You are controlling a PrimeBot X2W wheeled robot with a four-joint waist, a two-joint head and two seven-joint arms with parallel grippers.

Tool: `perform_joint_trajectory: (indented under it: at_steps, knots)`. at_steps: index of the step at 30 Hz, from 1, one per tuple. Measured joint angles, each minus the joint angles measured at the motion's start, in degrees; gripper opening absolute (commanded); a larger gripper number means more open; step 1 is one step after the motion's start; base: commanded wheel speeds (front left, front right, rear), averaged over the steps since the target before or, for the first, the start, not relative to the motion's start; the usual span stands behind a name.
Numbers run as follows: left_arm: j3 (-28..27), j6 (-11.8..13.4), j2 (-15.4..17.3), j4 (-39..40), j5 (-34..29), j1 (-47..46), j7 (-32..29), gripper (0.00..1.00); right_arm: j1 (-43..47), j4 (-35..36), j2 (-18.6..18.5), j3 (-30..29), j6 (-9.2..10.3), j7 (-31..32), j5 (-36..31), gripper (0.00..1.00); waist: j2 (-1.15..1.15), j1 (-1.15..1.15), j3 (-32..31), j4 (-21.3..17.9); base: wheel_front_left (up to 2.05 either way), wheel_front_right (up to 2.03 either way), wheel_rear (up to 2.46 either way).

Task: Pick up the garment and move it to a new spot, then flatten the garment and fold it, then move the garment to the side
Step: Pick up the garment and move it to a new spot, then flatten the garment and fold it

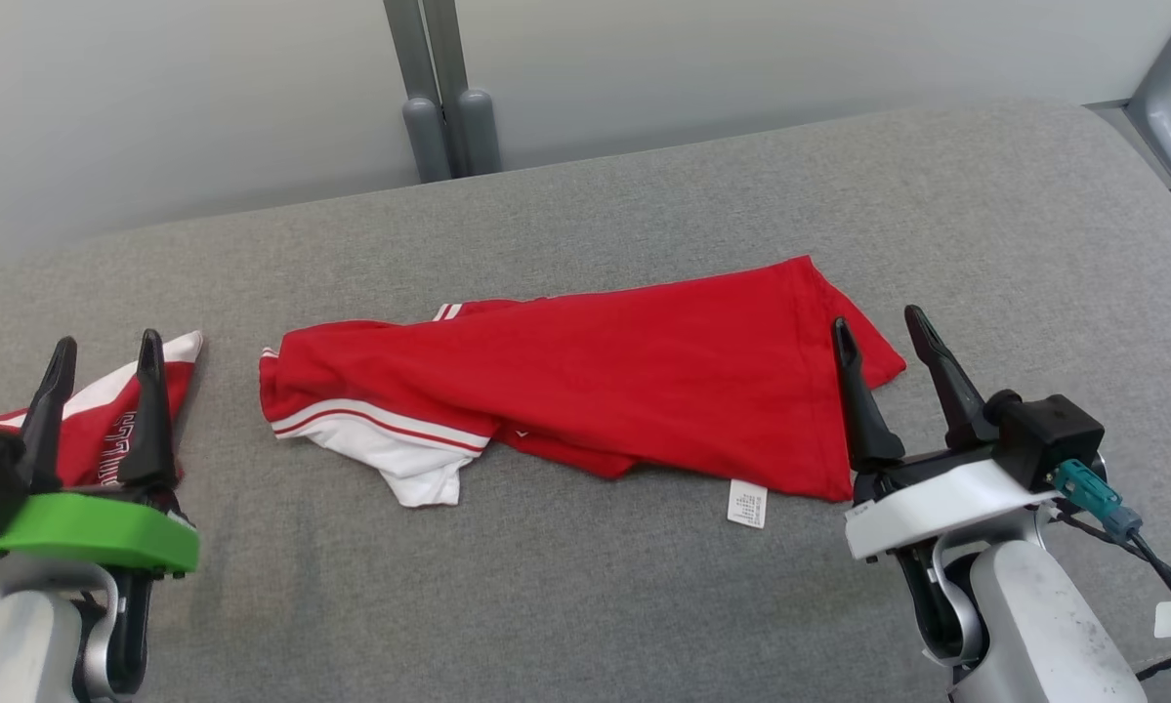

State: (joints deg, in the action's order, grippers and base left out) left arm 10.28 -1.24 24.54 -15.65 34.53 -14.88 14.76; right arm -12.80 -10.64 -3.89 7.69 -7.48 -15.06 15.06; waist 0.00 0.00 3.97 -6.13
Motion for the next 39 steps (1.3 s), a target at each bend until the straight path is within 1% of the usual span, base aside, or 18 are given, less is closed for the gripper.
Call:
perform_joint_trajectory:
  at_steps: [3,5,8,11,15,22,29,39]
  knots:
    - [-1.93,2.58,-1.25,4.87,-2.99,4.75,0.21,1.0,0.91,0.25,-0.14,-0.05,0.01,0.0,0.01,1.0,0.0,0.0,-0.18,0.51,0.0,0.0,0.0]
    - [-4.1,3.93,-3.48,8.76,-5.19,7.62,0.29,1.0,1.41,0.38,-0.32,-0.09,0.0,0.0,0.02,1.0,0.0,0.0,-0.21,0.84,0.0,0.0,0.0]
    - [-7.03,4.81,-6.95,12.24,-8.05,11.95,0.38,1.0,2.37,0.49,-0.35,-0.11,0.0,0.0,0.07,1.0,0.0,0.0,-0.37,1.16,0.0,0.0,0.0]
    - [-9.12,4.72,-10.76,14.22,-10.6,15.18,0.38,1.0,3.08,0.76,-0.35,-0.29,0.0,0.0,0.15,1.0,0.0,0.0,-0.4,1.34,0.0,0.0,0.0]
    - [-10.96,2.75,-14.57,15.13,-13.61,17.39,0.38,1.0,3.3,1.01,-0.38,-0.44,0.0,0.0,0.37,1.0,0.0,0.0,-0.36,1.45,0.0,0.0,0.0]
    - [-13.71,-0.59,-17.78,15.5,-17.42,18.24,0.38,1.0,3.77,1.08,-0.58,-0.99,0.0,0.0,0.4,1.0,0.0,0.0,-0.68,1.64,0.0,0.0,0.0]
    - [-14.61,-2.79,-19.54,14.18,-19.25,18.42,0.38,1.0,3.78,1.09,-0.58,-0.87,0.0,0.0,0.37,1.0,0.0,0.0,-0.95,1.45,0.0,0.0,0.0]
    - [-16.11,-4.32,-20.43,13.03,-20.3,18.0,0.38,1.0,3.67,1.04,-0.57,-0.77,0.0,0.0,0.38,1.0,0.0,0.0,-0.3,1.07,0.0,0.0,0.0]
